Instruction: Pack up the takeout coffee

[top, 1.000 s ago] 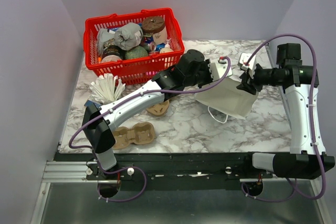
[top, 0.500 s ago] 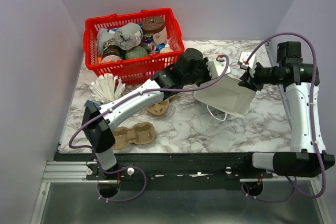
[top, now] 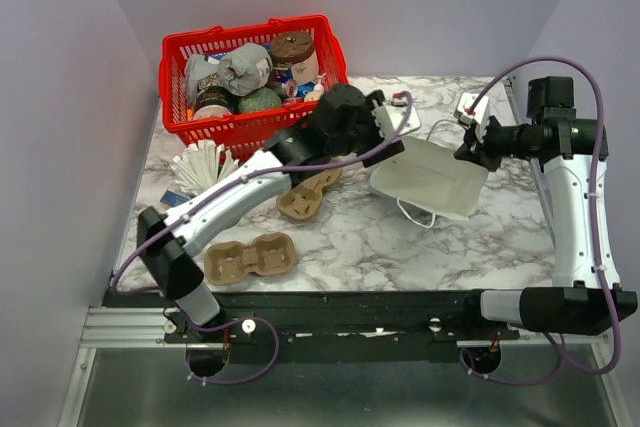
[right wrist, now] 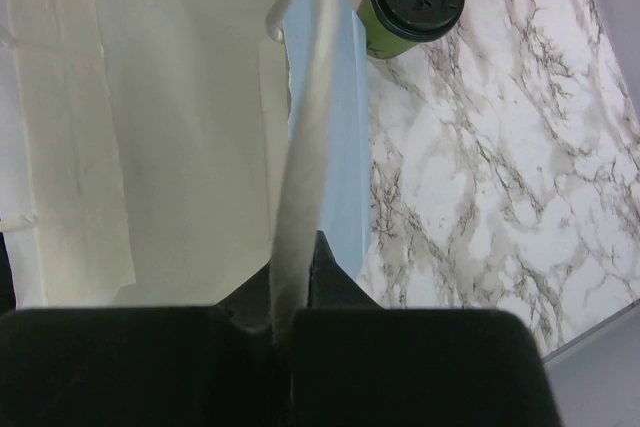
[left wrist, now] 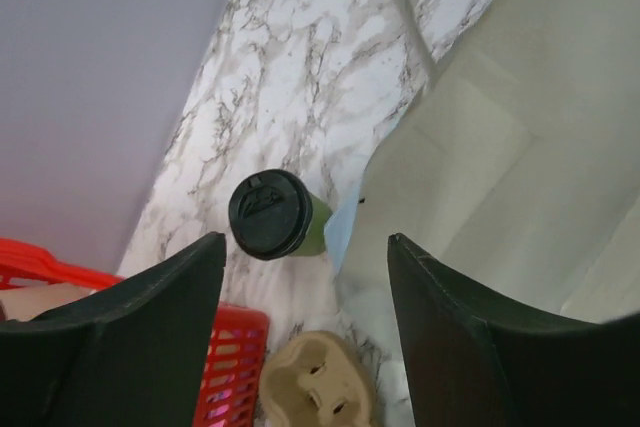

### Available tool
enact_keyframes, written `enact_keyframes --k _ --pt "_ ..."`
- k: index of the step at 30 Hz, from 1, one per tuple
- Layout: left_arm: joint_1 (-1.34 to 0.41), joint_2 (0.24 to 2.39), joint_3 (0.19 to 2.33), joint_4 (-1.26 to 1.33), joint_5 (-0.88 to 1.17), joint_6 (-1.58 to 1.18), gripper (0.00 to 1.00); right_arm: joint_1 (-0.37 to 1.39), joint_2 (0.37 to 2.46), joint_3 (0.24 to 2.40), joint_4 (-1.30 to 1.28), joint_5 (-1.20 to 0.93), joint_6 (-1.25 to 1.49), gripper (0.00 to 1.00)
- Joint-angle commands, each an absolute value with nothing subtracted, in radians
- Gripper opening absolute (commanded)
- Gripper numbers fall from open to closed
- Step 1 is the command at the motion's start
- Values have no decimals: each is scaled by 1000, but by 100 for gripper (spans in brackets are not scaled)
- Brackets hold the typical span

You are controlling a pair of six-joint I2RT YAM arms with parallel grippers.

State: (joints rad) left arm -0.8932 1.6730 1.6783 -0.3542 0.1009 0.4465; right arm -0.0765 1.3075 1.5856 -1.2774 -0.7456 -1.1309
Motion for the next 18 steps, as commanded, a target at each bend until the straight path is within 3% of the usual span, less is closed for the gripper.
enact_keyframes --k 1,5,11,18 --pt "-806 1425 1587 -469 239 428 83 -71 1272 1585 -1238 -721 -1056 1" --pt "-721 1241 1477 -778 363 589 84 -71 1250 1572 -1201 -678 -1008 0" --pt "-703 1174 1329 -1145 359 710 75 -71 1238 1562 -1155 -681 -937 0" --pt "-649 1108 1109 -1232 255 796 74 -71 1218 1563 -1150 -661 -917 0"
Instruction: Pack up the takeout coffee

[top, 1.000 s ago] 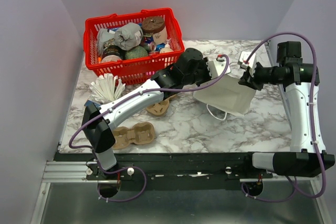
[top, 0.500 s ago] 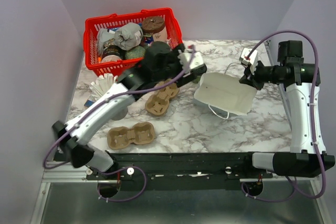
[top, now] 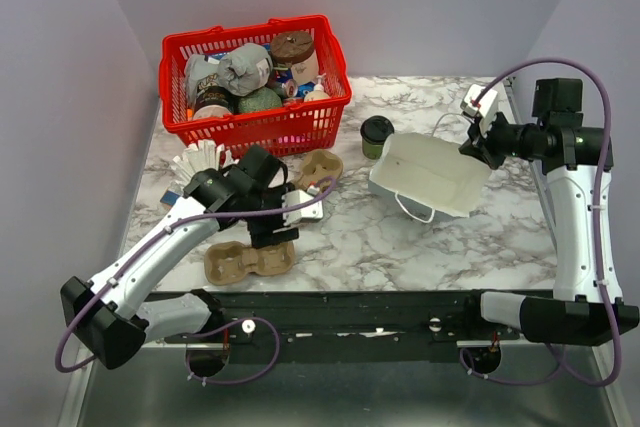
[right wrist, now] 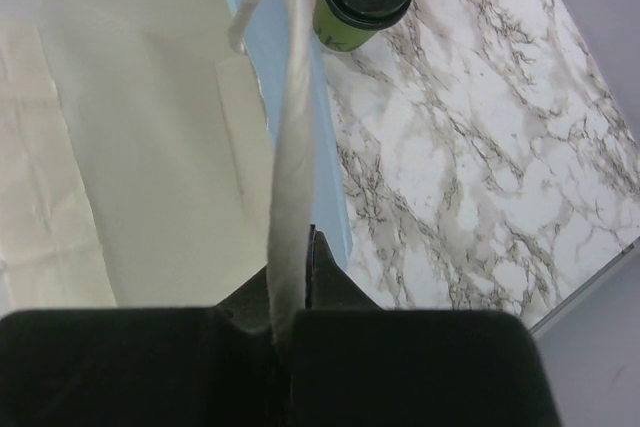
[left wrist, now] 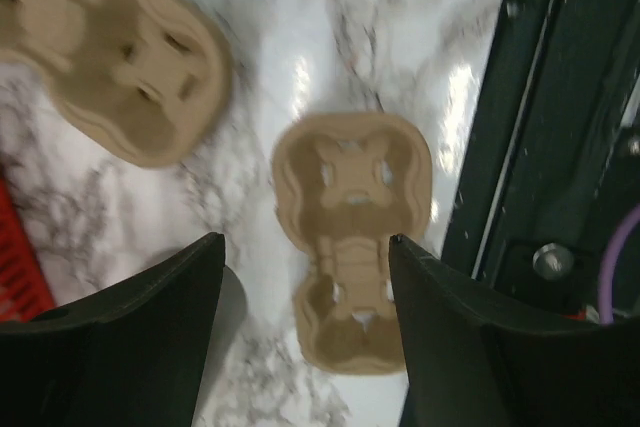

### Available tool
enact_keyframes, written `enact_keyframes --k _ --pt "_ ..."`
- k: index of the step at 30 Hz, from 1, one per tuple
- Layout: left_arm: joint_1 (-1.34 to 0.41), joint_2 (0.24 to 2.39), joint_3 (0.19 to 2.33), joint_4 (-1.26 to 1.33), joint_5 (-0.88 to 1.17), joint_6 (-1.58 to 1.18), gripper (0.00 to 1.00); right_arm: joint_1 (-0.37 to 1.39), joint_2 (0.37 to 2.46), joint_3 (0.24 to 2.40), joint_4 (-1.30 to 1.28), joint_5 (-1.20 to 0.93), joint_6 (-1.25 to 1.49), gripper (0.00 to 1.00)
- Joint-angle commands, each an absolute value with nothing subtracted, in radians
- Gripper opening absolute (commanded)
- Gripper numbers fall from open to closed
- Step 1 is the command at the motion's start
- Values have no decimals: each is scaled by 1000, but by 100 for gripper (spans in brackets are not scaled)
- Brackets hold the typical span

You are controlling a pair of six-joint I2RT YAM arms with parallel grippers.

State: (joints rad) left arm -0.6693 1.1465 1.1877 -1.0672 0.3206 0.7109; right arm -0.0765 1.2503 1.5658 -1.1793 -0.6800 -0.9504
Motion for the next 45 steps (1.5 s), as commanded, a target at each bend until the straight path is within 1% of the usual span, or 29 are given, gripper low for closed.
enact_keyframes --k 1,7,11,17,27,35,45 --pt "-643 1106 1070 -1226 238 795 74 -71 1210 1563 -1150 -661 -919 0" --pt "-629 1140 996 -1246 200 761 70 -71 1197 1537 -1144 -663 -920 0" --pt "-621 1134 922 -1183 134 759 69 -71 1190 1526 -1131 -669 -910 1" --pt "-614 1134 844 -1057 78 738 64 -71 1181 1522 -1126 -666 -902 0" --pt "-598 1189 799 -962 101 724 64 -71 1184 1532 -1127 -655 -899 0" --pt "-580 1200 779 -966 100 752 64 -71 1193 1545 -1131 -646 -897 1" --pt "-568 1163 750 -971 106 765 65 -71 1195 1526 -1123 -640 -897 0"
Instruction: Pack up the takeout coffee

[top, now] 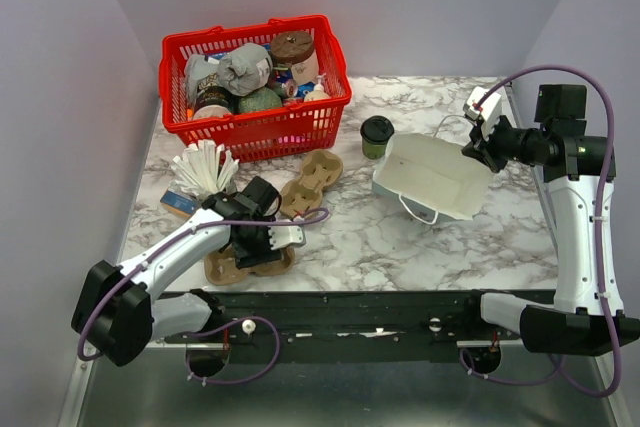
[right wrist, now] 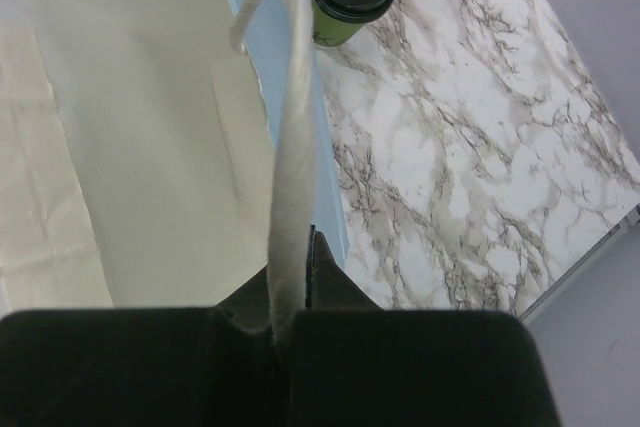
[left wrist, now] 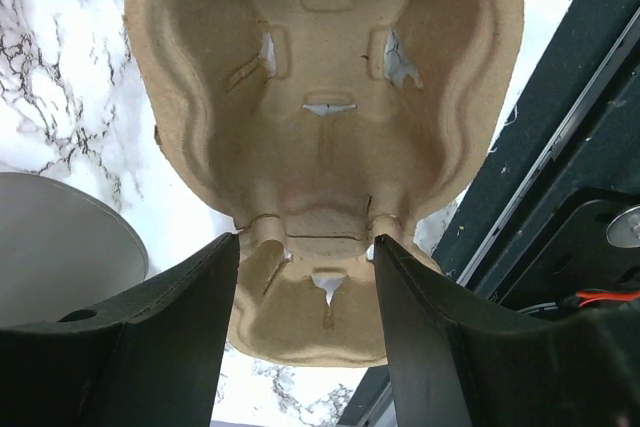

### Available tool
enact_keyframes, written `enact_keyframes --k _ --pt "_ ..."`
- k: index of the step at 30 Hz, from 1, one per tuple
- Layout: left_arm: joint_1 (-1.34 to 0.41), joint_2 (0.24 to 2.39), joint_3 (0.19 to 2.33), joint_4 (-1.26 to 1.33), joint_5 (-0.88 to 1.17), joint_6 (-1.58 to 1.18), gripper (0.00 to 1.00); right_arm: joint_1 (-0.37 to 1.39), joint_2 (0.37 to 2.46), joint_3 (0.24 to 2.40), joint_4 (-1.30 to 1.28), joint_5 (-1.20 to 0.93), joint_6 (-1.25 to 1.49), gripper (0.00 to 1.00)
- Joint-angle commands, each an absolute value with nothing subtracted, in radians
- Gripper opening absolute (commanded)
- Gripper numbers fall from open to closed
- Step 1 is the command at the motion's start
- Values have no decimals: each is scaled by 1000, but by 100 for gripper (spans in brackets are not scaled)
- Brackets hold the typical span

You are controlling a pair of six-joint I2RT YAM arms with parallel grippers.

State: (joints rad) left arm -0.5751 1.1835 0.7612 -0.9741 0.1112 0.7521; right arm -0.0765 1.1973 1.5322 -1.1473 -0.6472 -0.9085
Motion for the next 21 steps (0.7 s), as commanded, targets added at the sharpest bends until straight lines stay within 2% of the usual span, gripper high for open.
enact_keyframes --k 1,21 --pt "-568 1169 747 -968 103 764 64 -71 1195 1526 -1123 -641 -896 0" --pt "-568 1170 713 -931 98 750 61 -71 1221 1536 -1114 -638 -890 0"
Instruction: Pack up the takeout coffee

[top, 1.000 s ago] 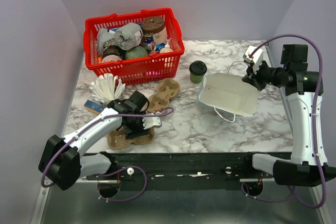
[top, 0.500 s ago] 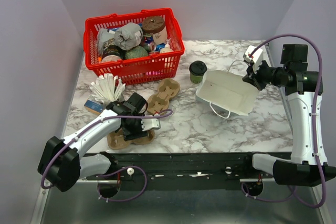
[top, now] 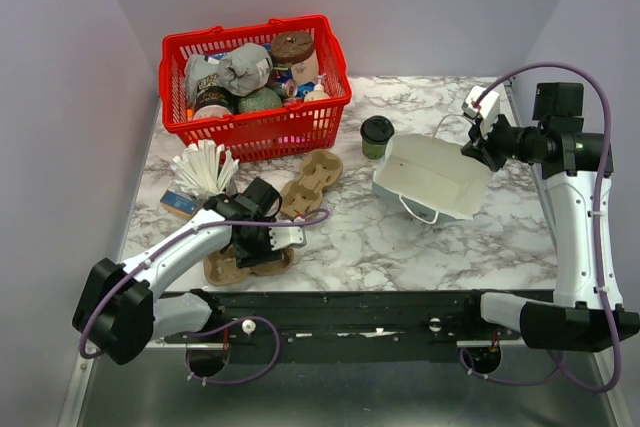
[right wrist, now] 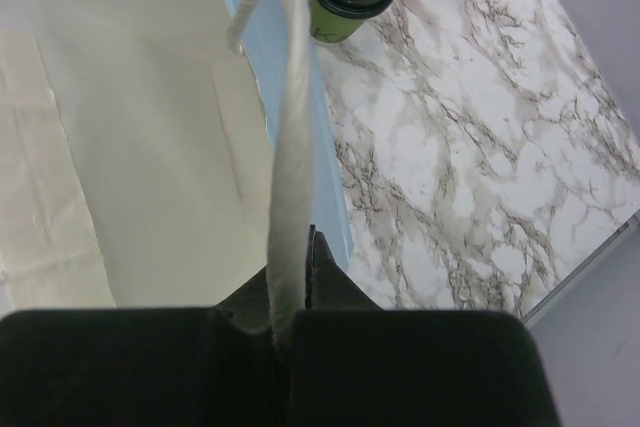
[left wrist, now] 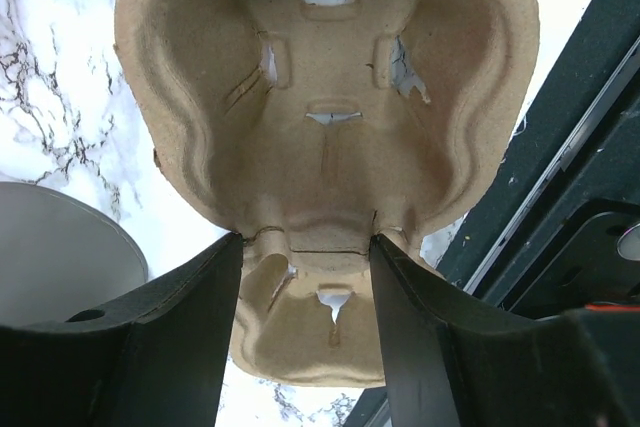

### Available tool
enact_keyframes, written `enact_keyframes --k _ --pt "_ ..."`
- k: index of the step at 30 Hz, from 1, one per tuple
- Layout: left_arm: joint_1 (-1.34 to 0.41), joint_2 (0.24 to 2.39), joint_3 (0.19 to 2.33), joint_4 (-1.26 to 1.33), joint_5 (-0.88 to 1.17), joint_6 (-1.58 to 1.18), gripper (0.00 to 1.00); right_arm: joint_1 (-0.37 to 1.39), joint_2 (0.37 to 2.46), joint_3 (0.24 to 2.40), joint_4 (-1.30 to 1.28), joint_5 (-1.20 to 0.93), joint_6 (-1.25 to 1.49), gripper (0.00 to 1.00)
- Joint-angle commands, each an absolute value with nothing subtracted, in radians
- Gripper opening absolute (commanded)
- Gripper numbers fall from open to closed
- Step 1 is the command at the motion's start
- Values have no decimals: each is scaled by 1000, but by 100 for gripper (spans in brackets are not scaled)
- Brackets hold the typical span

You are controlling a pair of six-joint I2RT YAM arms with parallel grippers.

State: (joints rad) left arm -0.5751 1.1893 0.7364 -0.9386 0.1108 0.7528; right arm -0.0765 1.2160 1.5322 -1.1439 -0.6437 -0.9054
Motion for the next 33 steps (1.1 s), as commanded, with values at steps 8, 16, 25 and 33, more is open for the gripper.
enact_keyframes --k 8,16,25,33 --pt "-569 1123 715 -948 90 732 61 -71 1233 1548 -1115 -640 -888 1" --pt "-568 1092 690 -959 78 739 64 -71 1249 1552 -1109 -650 -885 0" --pt "-568 1109 680 -913 77 724 66 -71 1264 1568 -1111 -655 -882 1" --pt "-568 1101 673 -899 58 723 57 -71 1264 1563 -1106 -650 -882 0"
